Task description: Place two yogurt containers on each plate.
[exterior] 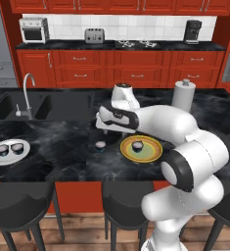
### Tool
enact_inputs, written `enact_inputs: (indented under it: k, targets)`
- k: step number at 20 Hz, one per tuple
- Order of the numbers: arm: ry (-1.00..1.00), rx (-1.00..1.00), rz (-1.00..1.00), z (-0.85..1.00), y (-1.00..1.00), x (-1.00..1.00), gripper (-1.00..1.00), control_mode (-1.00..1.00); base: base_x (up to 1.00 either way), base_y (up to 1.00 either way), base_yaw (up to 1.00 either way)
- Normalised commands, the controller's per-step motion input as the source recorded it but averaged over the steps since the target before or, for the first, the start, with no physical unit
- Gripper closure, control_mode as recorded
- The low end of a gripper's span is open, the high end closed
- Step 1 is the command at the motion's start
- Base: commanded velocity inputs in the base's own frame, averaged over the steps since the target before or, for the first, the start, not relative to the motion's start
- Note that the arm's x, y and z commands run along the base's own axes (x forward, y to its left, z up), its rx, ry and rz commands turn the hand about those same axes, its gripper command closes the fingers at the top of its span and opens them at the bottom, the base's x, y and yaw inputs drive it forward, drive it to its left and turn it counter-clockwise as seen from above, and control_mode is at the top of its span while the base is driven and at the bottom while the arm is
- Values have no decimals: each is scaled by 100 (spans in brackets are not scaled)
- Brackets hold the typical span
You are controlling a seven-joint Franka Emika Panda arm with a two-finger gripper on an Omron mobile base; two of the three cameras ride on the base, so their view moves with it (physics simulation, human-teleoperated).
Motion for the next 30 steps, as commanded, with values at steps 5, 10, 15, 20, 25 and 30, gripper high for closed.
enact_inputs:
  k: [5, 10, 15, 20, 25, 30]
  targets:
    - [-3, 0, 0, -27, 50, 0, -100, -100, 0, 0, 0]
    - [1, 3, 3, -38, 8, 22, -100, -100, 0, 0, 0]
    - [4, 0, 1, -14, 0, 24, -100, -100, 0, 0, 0]
    - [0, -1, 0, -10, 6, 22, -100, -100, 0, 0, 0]
    - [0, -1, 0, -20, 5, 24, -100, -100, 0, 0, 0]
    - [0, -1, 0, -26, 2, 13, -100, -100, 0, 0, 0]
